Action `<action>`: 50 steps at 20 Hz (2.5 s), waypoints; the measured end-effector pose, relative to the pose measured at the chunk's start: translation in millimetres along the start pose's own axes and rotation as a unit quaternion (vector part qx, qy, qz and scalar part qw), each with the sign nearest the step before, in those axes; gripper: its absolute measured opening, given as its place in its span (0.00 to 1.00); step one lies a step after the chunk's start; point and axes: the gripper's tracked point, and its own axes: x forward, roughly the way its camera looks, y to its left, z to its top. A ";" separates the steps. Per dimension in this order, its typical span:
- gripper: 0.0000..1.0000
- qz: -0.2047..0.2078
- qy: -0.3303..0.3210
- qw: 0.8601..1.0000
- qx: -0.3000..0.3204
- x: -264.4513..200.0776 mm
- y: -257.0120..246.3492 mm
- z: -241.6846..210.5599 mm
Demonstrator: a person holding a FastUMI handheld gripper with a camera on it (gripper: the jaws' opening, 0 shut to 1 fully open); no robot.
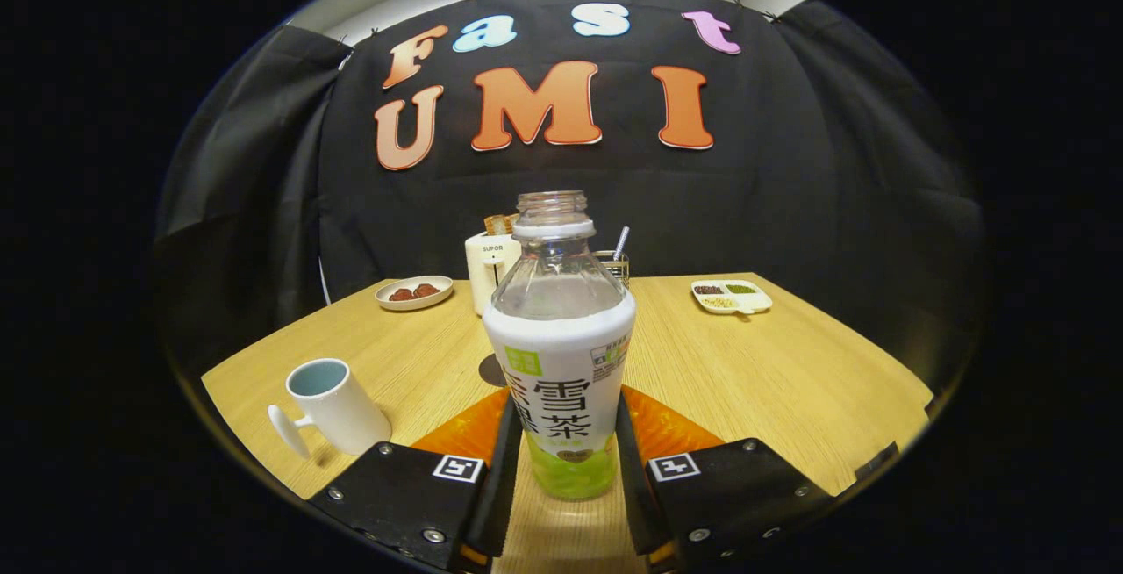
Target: Take the bottle from table, then pour the juice into the cup, finally place the bottle on the coaster
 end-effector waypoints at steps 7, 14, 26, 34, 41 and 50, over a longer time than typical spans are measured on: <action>0.54 -0.004 -0.014 0.997 -0.079 -2.3 33.5 19.5; 0.54 -0.015 -0.019 0.984 -0.175 3.0 72.9 11.5; 0.54 -0.052 -0.050 0.908 -0.413 10.2 87.8 10.4; 0.54 -0.072 -0.079 0.834 -0.541 14.5 92.3 13.9; 0.54 -0.077 -0.081 0.788 -0.605 20.5 88.7 16.1; 0.54 -0.086 -0.099 0.721 -0.680 21.0 93.3 25.2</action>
